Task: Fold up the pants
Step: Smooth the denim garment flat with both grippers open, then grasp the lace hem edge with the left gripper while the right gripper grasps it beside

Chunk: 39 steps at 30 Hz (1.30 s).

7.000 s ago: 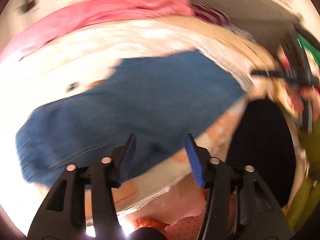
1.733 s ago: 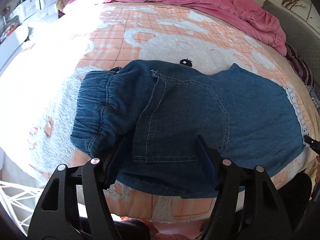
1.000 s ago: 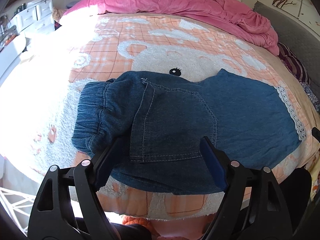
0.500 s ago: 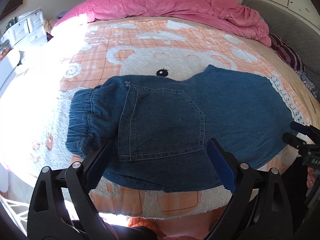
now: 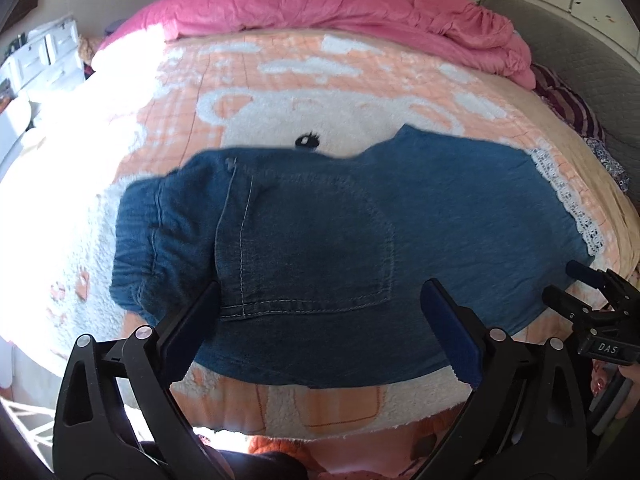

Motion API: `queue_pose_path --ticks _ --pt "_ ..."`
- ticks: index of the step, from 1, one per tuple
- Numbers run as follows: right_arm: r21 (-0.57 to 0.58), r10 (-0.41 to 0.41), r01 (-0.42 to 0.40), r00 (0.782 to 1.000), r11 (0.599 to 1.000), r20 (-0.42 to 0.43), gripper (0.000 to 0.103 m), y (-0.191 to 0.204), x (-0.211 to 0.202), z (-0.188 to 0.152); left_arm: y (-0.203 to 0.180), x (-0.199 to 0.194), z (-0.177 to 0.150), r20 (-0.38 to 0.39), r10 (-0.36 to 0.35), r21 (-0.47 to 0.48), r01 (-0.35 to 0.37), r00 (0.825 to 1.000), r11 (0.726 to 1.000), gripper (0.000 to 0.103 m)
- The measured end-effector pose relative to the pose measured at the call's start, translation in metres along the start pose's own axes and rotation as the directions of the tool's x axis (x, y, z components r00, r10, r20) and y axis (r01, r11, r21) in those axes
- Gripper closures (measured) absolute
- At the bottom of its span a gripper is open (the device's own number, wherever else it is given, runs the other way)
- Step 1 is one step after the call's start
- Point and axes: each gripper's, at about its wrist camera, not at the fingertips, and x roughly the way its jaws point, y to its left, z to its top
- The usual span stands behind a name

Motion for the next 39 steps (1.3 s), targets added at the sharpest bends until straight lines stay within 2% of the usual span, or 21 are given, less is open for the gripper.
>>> queue_pose_path --ticks 3,8,13,17,21,25,27,33,37,39 --pt "0.036 -0.004 0.002 0.999 0.999 0.054 0.009 -0.004 -0.016 0.002 -0.009 -0.011 0.003 0.064 -0.016 0.016 0.015 0.998 1.000 0.010" --pt "0.055 -0.065 0.058 0.990 0.997 0.124 0.009 -0.014 -0.035 0.007 -0.024 -0.021 0.007 0.132 -0.023 0.031 0.020 0.991 0.999 0.010" --pt "0.099 -0.096 0.083 0.985 0.992 0.144 0.008 -0.032 -0.040 0.007 -0.040 -0.023 0.015 0.153 -0.027 0.045 0.020 0.988 0.999 0.010" --pt "0.163 -0.102 0.075 0.981 0.984 0.166 0.008 -0.055 -0.046 0.004 -0.065 -0.022 0.024 0.160 -0.042 0.097 0.026 0.986 0.995 0.010" --pt "0.282 -0.107 0.049 0.975 0.958 0.193 0.007 -0.092 -0.058 0.000 -0.096 -0.016 0.037 0.134 -0.101 0.138 0.082 0.986 0.987 0.010" --pt "0.406 -0.015 -0.062 0.983 0.912 0.184 0.007 -0.132 -0.056 -0.011 -0.139 -0.003 0.052 0.104 -0.147 0.211 0.122 0.984 0.970 0.010" --pt "0.444 0.012 -0.087 0.986 0.892 0.169 0.007 -0.142 -0.052 -0.016 -0.166 0.009 0.062 0.072 -0.172 0.263 0.148 0.982 0.953 0.010" --pt "0.497 0.082 -0.134 0.989 0.857 0.125 0.007 -0.155 -0.037 -0.017 -0.229 0.054 0.099 -0.017 -0.228 0.363 0.218 0.974 0.906 0.010" --pt "0.492 0.091 -0.137 0.989 0.860 0.116 0.007 -0.153 -0.029 -0.009 -0.260 0.097 0.128 -0.079 -0.248 0.402 0.258 0.966 0.878 0.010" --pt "0.468 0.106 -0.147 0.988 0.871 0.114 0.014 -0.149 -0.026 -0.006 -0.271 0.117 0.139 -0.118 -0.262 0.404 0.287 0.958 0.869 0.010"
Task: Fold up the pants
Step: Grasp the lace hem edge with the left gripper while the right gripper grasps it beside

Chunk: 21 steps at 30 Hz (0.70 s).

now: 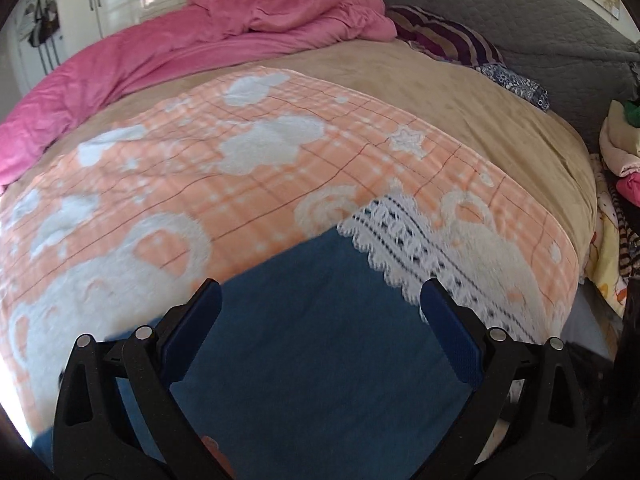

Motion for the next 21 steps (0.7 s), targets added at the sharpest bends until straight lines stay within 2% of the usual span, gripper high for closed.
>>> queue_pose_path --ticks 1,2,4,5,10,12,16,19,21 --pt "-0.012 0.002 -0.002 1.000 1.000 -0.001 0.029 0.002 0.001 0.000 0.000 0.010 0.007 -0.013 -0.006 -0.003 0.006 1.000 1.000 0.010" --pt "-0.020 0.008 -0.009 1.000 1.000 -0.010 0.035 0.004 0.004 -0.001 0.003 0.018 0.013 -0.022 -0.014 -0.006 0.013 1.000 1.000 0.010" --pt "-0.006 0.022 -0.022 1.000 1.000 -0.010 0.036 0.003 0.007 0.001 0.005 0.035 0.022 -0.053 -0.044 0.003 0.045 0.998 0.999 0.010" --pt "0.006 0.032 -0.032 0.999 0.999 0.003 0.041 0.001 0.008 0.003 0.006 0.046 0.027 -0.075 -0.069 0.010 0.070 0.995 0.997 0.010" --pt "0.009 0.065 -0.065 0.998 0.998 0.007 0.053 0.003 0.019 0.009 0.019 0.079 0.035 -0.116 -0.201 -0.008 0.202 0.973 0.979 0.022" --pt "0.011 0.079 -0.079 0.997 0.997 0.011 0.056 0.003 0.023 0.011 0.021 0.086 0.036 -0.122 -0.259 -0.010 0.259 0.958 0.966 0.032" --pt "0.017 0.096 -0.096 0.995 0.995 0.019 0.058 0.003 0.026 0.013 0.013 0.096 0.038 -0.147 -0.319 0.041 0.328 0.936 0.944 0.034" --pt "0.015 0.117 -0.117 0.993 0.993 0.023 0.058 0.006 0.031 0.016 0.010 0.104 0.039 -0.162 -0.354 0.022 0.362 0.921 0.932 0.033" --pt "0.009 0.119 -0.119 0.993 0.993 0.020 0.065 0.008 0.034 0.016 0.010 0.107 0.037 -0.161 -0.371 0.011 0.377 0.915 0.926 0.033"
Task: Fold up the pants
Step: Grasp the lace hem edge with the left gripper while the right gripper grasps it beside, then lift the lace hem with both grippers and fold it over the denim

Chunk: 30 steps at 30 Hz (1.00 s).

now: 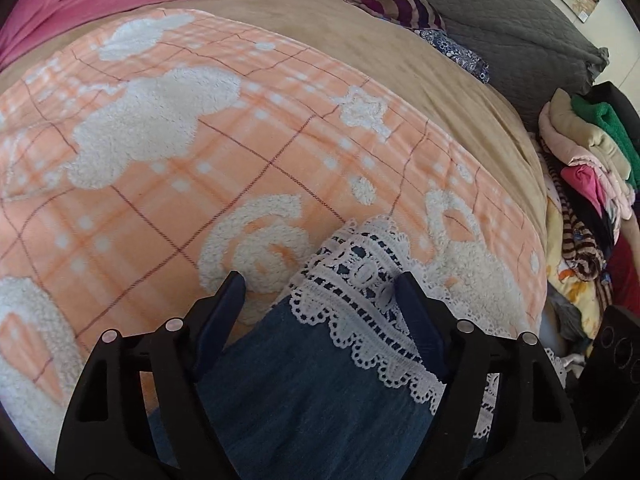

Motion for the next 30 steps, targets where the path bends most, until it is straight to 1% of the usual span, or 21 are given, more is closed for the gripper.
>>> queue_pose_path --ticks 1,2,5,7,8,9,12,14,16,19,20,22,23,25,26,27,28,30 --pt "-0.003 0.004 -0.004 1.000 1.000 -0.002 0.067 0.001 0.000 0.000 0.000 0.001 0.000 0.001 0.000 -0.001 0.000 1.000 1.000 0.033" --pt "-0.006 0.008 -0.008 1.000 1.000 -0.003 0.069 0.002 0.001 0.000 -0.001 0.000 -0.001 0.005 -0.004 -0.005 0.004 1.000 1.000 0.036" --pt "-0.011 0.030 -0.030 1.000 0.999 -0.009 0.074 0.006 0.004 0.000 -0.003 -0.002 -0.005 0.004 -0.026 -0.014 0.026 1.000 1.000 0.059" --pt "-0.021 0.036 -0.036 0.999 0.999 -0.005 0.075 0.009 0.003 -0.001 -0.008 -0.005 -0.007 0.005 -0.001 0.003 0.001 1.000 1.000 0.068" --pt "-0.026 0.046 -0.046 0.999 0.999 -0.003 0.077 0.011 0.003 -0.001 -0.010 -0.007 -0.007 0.011 0.008 0.008 -0.008 1.000 1.000 0.074" --pt "-0.029 0.054 -0.054 0.999 0.998 -0.001 0.077 0.012 0.004 -0.001 -0.010 -0.010 -0.008 0.023 0.012 0.005 -0.012 1.000 1.000 0.080" --pt "-0.054 0.095 -0.094 0.995 0.994 0.018 0.077 0.018 0.001 -0.003 -0.004 -0.027 -0.011 0.069 -0.006 -0.019 0.008 0.998 1.000 0.089" --pt "-0.087 0.109 -0.106 0.993 0.991 0.036 0.078 0.026 -0.002 -0.004 0.001 -0.044 -0.014 0.110 -0.021 -0.040 0.026 0.994 0.999 0.091" --pt "-0.129 0.116 -0.109 0.992 0.986 0.050 0.078 0.035 -0.003 -0.005 0.009 -0.065 -0.021 0.162 -0.047 -0.065 0.059 0.986 0.996 0.091" --pt "-0.257 0.107 -0.085 0.992 0.963 0.072 0.078 0.065 -0.005 -0.012 0.023 -0.097 -0.035 0.228 -0.077 -0.120 0.106 0.971 0.987 0.091" --pt "-0.329 0.094 -0.061 0.992 0.942 0.085 0.078 0.082 -0.006 -0.017 0.030 -0.110 -0.042 0.252 -0.080 -0.141 0.119 0.964 0.983 0.091" --pt "-0.463 0.075 -0.020 0.992 0.886 0.099 0.078 0.114 -0.005 -0.030 0.040 -0.132 -0.058 0.289 -0.083 -0.175 0.138 0.954 0.975 0.091" --pt "-0.534 0.064 -0.002 0.993 0.845 0.097 0.078 0.134 -0.001 -0.039 0.048 -0.142 -0.069 0.305 -0.079 -0.196 0.144 0.949 0.970 0.091" --pt "-0.607 0.061 -0.013 0.996 0.794 0.059 0.078 0.160 0.013 -0.053 0.059 -0.155 -0.088 0.314 -0.060 -0.240 0.140 0.947 0.961 0.091" --pt "-0.630 0.056 -0.024 0.998 0.776 0.032 0.078 0.168 0.021 -0.059 0.065 -0.160 -0.099 0.314 -0.037 -0.266 0.125 0.949 0.956 0.091" --pt "-0.656 0.037 -0.025 0.999 0.754 0.005 0.078 0.177 0.032 -0.067 0.071 -0.163 -0.108 0.310 0.002 -0.297 0.095 0.951 0.950 0.091" --pt "-0.684 0.014 -0.019 1.000 0.730 -0.013 0.078 0.185 0.041 -0.075 0.079 -0.167 -0.119 0.296 0.050 -0.351 0.060 0.954 0.934 0.090" --pt "-0.746 -0.036 -0.011 0.998 0.665 -0.046 0.078 0.196 0.060 -0.093 0.096 -0.175 -0.137 0.275 0.088 -0.446 0.046 0.957 0.894 0.090"
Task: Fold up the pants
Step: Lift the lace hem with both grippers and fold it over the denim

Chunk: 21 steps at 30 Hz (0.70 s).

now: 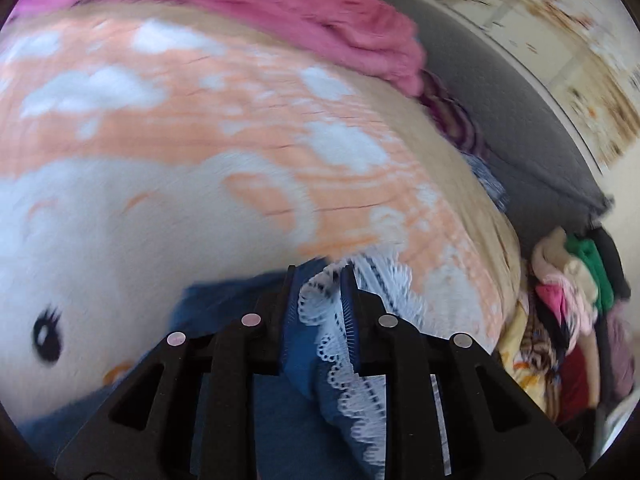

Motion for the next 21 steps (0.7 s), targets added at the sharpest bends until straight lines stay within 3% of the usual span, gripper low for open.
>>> queue_pose_path --ticks 1,4,6,10,12,15,16,17,21 --pt "-0.035 -0.006 0.005 1.000 0.999 -0.021 0.078 0.009 0.006 -0.002 0.009 -0.008 -0.004 0.016 0.008 -0.040 -0.008 1.000 0.999 0.089" --pt "-0.141 -0.045 0.040 0.998 0.989 -0.034 0.075 0.033 0.013 -0.008 0.026 -0.038 -0.016 0.070 -0.042 -0.113 0.050 0.997 0.992 0.060" --pt "-0.203 -0.061 0.057 0.998 0.978 -0.018 0.068 0.047 0.017 -0.008 0.038 -0.049 -0.023 0.093 -0.076 -0.152 0.090 0.993 0.984 0.055" --pt "-0.258 0.024 -0.031 0.999 0.966 -0.030 0.046 0.067 0.025 -0.011 0.063 -0.060 -0.028 0.129 -0.107 -0.263 0.138 0.986 0.955 0.048" --pt "-0.265 0.071 -0.078 0.997 0.961 -0.037 0.042 0.070 0.024 -0.017 0.076 -0.063 -0.029 0.125 -0.125 -0.296 0.157 0.984 0.942 0.042" --pt "-0.198 0.150 -0.150 0.989 0.969 -0.015 0.041 0.052 0.012 -0.018 0.081 -0.058 -0.031 0.088 -0.135 -0.316 0.156 0.987 0.936 0.041" --pt "-0.162 0.180 -0.178 0.984 0.971 -0.002 0.039 0.044 0.007 -0.018 0.079 -0.055 -0.030 0.072 -0.132 -0.307 0.147 0.989 0.940 0.041" --pt "-0.116 0.206 -0.202 0.978 0.972 0.027 0.029 0.032 -0.001 -0.018 0.078 -0.053 -0.031 0.063 -0.127 -0.297 0.140 0.990 0.945 0.041" --pt "0.022 0.211 -0.215 0.972 0.976 0.106 0.027 -0.009 -0.026 -0.015 0.063 -0.042 -0.028 0.034 -0.148 -0.252 0.152 0.988 0.956 0.041"
